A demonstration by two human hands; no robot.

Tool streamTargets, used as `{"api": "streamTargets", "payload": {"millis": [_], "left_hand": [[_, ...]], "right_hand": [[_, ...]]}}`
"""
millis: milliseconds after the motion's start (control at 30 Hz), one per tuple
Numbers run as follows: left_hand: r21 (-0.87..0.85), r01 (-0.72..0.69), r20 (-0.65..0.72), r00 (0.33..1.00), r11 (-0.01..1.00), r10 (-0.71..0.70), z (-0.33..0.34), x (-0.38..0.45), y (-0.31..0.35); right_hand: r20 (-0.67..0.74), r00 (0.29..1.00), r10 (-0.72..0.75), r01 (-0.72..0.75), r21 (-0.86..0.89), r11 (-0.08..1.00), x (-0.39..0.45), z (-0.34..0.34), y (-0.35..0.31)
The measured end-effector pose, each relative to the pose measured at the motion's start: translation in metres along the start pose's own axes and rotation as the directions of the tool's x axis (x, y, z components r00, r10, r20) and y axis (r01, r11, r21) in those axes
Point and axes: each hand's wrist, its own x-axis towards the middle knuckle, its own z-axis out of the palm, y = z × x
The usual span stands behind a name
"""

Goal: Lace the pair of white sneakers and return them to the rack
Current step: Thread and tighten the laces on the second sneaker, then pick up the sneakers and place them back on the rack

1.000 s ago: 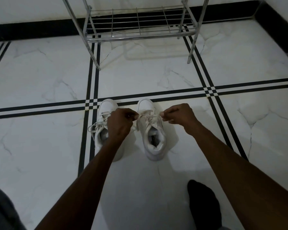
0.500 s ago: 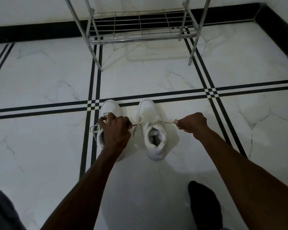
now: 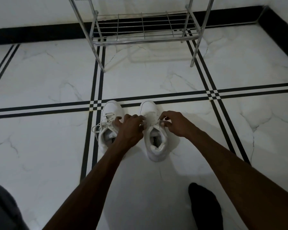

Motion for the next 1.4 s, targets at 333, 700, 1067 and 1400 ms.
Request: {"api": "streamTargets", "payload": {"millis": [333, 700, 1067, 1400], "left_hand": [[0.331, -0.107, -0.198, 0.964, 0.938, 0.18, 0.024, -0.009, -0.004], [0.335, -0.139, -0.245, 0.942, 0.932, 0.228, 0.028, -0.007, -0.011], [-0.543, 0.369, -0.072, 0.874, 0.754, -0.48, -0.017, -0.051, -0.106], [-0.751, 0.253, 0.032, 0.937, 0.61, -0.349, 0.008, -0.058, -0.088]], "right_hand": [[-0.105, 0.994, -0.04, 0.024, -0.15, 0.988, -0.006, 0.012, 0.013], [-0.053, 0.987, 0.15, -0.146, 0.073, 0.987, -0.005, 0.013, 0.016], [0.248, 0.952, 0.18, -0.253, 0.305, 0.918, -0.014, 0.019, 0.009], [-0.235, 0.959, 0.157, -0.127, 0.14, 0.982, 0.0, 0.052, -0.016]]}}
